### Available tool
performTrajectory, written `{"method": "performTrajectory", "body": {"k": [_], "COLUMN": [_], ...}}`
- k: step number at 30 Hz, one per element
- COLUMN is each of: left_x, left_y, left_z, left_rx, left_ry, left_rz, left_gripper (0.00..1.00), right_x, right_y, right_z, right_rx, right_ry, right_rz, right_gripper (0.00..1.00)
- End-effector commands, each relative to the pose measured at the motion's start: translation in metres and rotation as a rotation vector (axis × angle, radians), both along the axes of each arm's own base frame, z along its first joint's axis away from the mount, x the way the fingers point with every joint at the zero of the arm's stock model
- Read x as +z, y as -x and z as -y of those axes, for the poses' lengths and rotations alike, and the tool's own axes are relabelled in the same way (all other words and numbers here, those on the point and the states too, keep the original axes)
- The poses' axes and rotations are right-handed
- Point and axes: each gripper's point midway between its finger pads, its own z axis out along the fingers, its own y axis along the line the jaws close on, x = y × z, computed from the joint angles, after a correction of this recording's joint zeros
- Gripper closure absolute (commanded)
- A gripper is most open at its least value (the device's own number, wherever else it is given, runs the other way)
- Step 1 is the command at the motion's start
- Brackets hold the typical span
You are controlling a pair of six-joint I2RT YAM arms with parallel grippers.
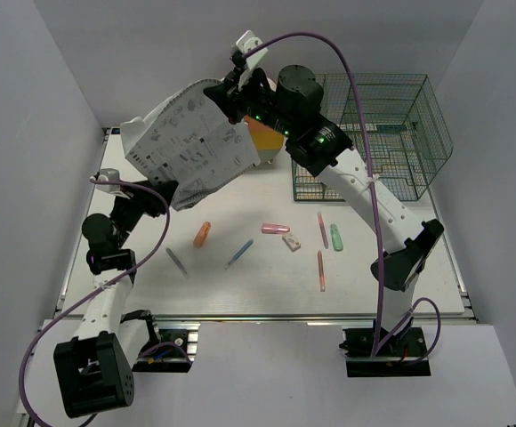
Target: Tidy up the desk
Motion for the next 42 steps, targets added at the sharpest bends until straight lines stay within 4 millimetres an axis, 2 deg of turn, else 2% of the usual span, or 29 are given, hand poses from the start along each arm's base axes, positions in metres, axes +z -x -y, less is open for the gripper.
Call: {"method": "performTrajectory", "body": {"k": [1,6,7,10,12,13,16,17,18,19,20,21,22,23,24,25,26,27,29,30,31,33,34,37,40,42], "left_x": [0.025,0.030,0.031,0.034,0.039,0.044,0.051,0.056,0.055,0.057,0.062,0.062,0.065,0.069,0.072,0.073,0.077,0.079,0.079,0.083,0.080,0.081,0.071,0.063,0.055,0.054], "left_y": [0.010,0.016,0.016,0.017,0.016,0.015,0.012,0.010,0.007,0.006,0.005,0.002,0.001,0.000,0.000,-0.002,-0.003,-0.005,-0.008,-0.009,-0.011,-0.016,-0.018,-0.020,-0.015,-0.009], "left_z": [0.009,0.015,0.015,0.016,0.015,0.011,0.007,0.006,0.005,0.005,0.004,0.002,0.002,0.002,0.002,0.001,0.001,-0.001,-0.002,-0.002,-0.002,-0.003,-0.003,-0.002,0.009,0.011], "left_rx": [-0.051,-0.094,-0.099,-0.102,-0.096,-0.083,-0.062,-0.061,-0.057,-0.054,-0.050,-0.043,-0.044,-0.045,-0.044,-0.043,-0.041,-0.033,-0.029,-0.026,-0.031,-0.023,-0.025,-0.041,-0.104,-0.125], "left_ry": [0.018,0.034,0.040,0.050,0.058,0.056,0.046,0.039,0.033,0.027,0.028,0.033,0.035,0.035,0.038,0.040,0.040,0.040,0.028,0.020,0.009,-0.047,-0.062,-0.166,-0.272,-0.317], "left_rz": [0.076,0.077,0.069,0.064,0.065,0.076,0.095,0.100,0.098,0.105,0.111,0.109,0.113,0.122,0.126,0.129,0.134,0.138,0.132,0.141,0.129,0.138,0.092,0.082,0.080,0.090], "left_gripper": [0.41,0.68,0.81,0.97,0.98,1.00,1.00,1.00,1.00,1.00,1.00,1.00,1.00,1.00,1.00,1.00,1.00,1.00,1.00,1.00,1.00,1.00,1.00,1.00,1.00,1.00], "right_x": [0.083,0.081,0.079,0.077,0.074,0.062,0.065,0.045,0.039,0.046,0.022,0.015,0.018,-0.006,-0.014,-0.012,-0.037,-0.045,-0.052,-0.075,-0.074,-0.085,-0.096,-0.102,-0.103,-0.113], "right_y": [0.032,0.033,0.034,0.034,0.037,0.035,0.054,0.053,0.056,0.068,0.068,0.072,0.083,0.082,0.084,0.092,0.091,0.094,0.103,0.105,0.113,0.120,0.126,0.134,0.131,0.128], "right_z": [0.031,0.032,0.032,0.032,0.034,0.032,0.046,0.043,0.046,0.056,0.054,0.057,0.065,0.064,0.066,0.074,0.074,0.077,0.088,0.089,0.097,0.103,0.110,0.120,0.118,0.106], "right_rx": [0.021,0.024,0.028,0.030,0.036,0.042,0.070,0.086,0.092,0.099,0.108,0.120,0.121,0.128,0.130,0.133,0.144,0.150,0.154,0.184,0.186,0.214,0.230,0.249,0.272,0.343], "right_ry": [-0.186,-0.183,-0.180,-0.174,-0.157,-0.136,-0.110,-0.077,-0.056,-0.045,-0.007,0.013,0.032,0.077,0.101,0.126,0.181,0.204,0.252,0.304,0.314,0.352,0.386,0.412,0.437,0.464], "right_rz": [0.127,0.120,0.118,0.116,0.135,0.134,0.214,0.210,0.231,0.300,0.301,0.331,0.402,0.398,0.413,0.474,0.460,0.474,0.535,0.519,0.544,0.565,0.541,0.545,0.570,0.593], "right_gripper": [1.00,1.00,1.00,1.00,1.00,1.00,1.00,1.00,1.00,0.98,0.96,0.89,0.85,0.81,0.70,0.65,0.61,0.52,0.43,0.34,0.29,0.23,0.21,0.20,0.19,0.20]}}
